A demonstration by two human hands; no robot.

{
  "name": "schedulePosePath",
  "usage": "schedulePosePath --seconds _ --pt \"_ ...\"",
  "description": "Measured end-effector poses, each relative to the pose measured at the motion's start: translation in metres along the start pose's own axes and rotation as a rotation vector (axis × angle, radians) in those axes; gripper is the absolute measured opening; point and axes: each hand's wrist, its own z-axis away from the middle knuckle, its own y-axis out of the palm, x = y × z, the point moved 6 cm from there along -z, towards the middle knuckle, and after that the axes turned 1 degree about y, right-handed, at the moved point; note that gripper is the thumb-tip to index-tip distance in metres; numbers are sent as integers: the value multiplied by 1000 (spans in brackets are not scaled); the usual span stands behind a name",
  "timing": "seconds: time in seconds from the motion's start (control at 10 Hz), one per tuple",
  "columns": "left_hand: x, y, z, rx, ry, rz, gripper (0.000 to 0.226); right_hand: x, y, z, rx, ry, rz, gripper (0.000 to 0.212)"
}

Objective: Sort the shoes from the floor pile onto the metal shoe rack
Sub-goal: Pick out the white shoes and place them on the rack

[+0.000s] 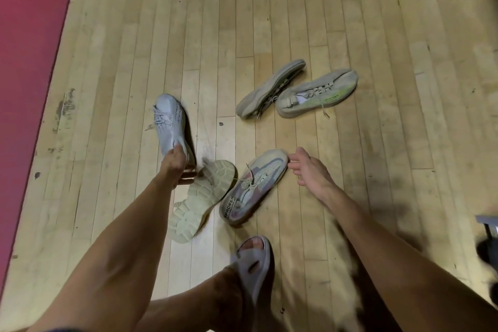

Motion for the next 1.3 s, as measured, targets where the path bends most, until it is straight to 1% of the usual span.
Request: schedulePosePath --seconds 0.1,0.2,0.3,0.4,0.5,0.6,0.7,0.8,0.9,1.0,1.1,1.2,1.3 --pt "12 -9 -6 -47 -68 -58 59 -4 -5 -1 -17 8 -14 81" --pt "17 -23 -7 -186 -19 -188 55 -9 -7 1 -31 5 -7 75" --pt "0 -24 9 -261 137 -189 51 -7 -10 11 -56 2 -15 68" --pt "-25 -28 37 -334 179 -49 50 6 -12 30 -74 -6 -10 72" --pt "-57 -30 61 -371 252 22 52 24 -19 56 -100 -36 -2 75" --pt "-85 -28 96 -334 311 85 53 45 -31 86 -137 -77 -18 64" --pt "-110 -21 135 -279 439 63 54 62 -45 119 -197 -107 -40 64" --pt "-127 -9 177 -197 512 80 55 70 -58 152 -241 -133 -62 70" --pt "-141 8 224 -110 587 77 52 66 -68 179 -268 -144 -116 81" --pt "-149 25 281 -32 666 88 56 58 -82 208 -321 -189 -187 93" --pt "-141 47 316 89 681 138 57 42 -100 229 -345 -211 -251 96" --pt "-133 69 356 217 713 169 53 11 -124 239 -391 -213 -345 100" --pt "-132 83 415 309 787 183 56 17 -145 321 -446 -240 -425 77"
